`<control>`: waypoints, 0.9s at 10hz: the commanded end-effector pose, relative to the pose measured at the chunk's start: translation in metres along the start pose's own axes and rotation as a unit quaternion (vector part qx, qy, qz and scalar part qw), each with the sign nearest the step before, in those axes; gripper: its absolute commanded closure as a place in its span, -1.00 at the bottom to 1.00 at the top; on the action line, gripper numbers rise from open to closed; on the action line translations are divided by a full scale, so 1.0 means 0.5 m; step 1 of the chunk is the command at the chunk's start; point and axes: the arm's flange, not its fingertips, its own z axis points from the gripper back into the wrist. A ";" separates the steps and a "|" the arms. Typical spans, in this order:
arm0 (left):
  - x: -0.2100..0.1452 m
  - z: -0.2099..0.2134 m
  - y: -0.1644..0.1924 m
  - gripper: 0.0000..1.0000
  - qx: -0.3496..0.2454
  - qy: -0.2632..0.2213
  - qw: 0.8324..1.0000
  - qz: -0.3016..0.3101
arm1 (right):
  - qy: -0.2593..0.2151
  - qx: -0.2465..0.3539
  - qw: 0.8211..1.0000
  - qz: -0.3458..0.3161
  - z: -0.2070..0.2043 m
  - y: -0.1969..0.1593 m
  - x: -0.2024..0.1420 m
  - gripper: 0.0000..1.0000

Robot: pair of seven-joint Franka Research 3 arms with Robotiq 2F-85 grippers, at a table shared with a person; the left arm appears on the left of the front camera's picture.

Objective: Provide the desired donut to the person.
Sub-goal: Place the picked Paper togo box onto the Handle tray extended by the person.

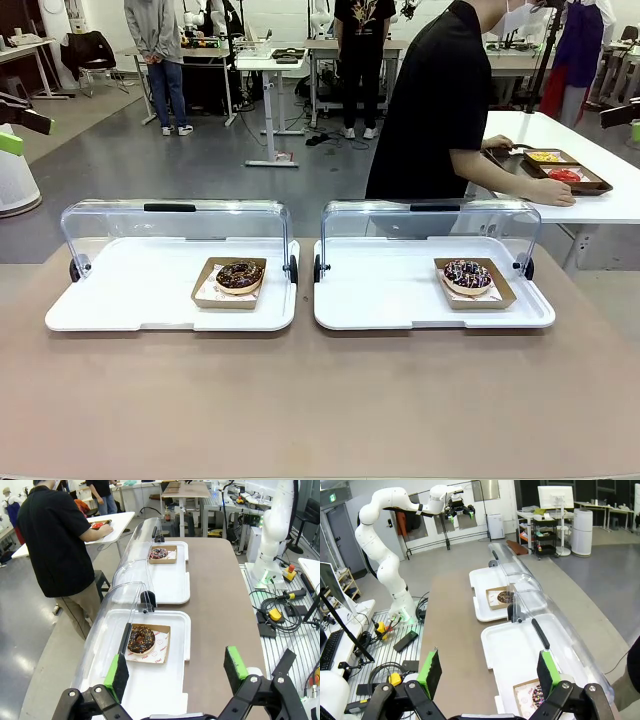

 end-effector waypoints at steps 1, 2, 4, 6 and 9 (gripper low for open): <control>0.001 0.001 -0.002 -1.00 0.001 -0.004 1.000 -0.002 | -0.001 0.001 1.000 -0.002 -0.001 0.001 -0.001 -1.00; 0.001 0.001 -0.002 -1.00 0.001 -0.004 1.000 -0.002 | -0.001 0.001 1.000 -0.002 -0.001 0.001 -0.001 -1.00; 0.001 0.001 -0.002 -1.00 0.001 -0.004 1.000 -0.002 | -0.001 0.001 1.000 -0.002 -0.001 0.001 -0.001 -1.00; 0.001 0.001 -0.002 -1.00 0.001 -0.004 1.000 -0.002 | -0.001 0.001 1.000 -0.002 -0.001 0.001 -0.001 -1.00; 0.001 0.001 -0.002 -1.00 0.001 -0.004 1.000 -0.002 | -0.001 0.001 1.000 -0.002 -0.001 0.001 -0.001 -1.00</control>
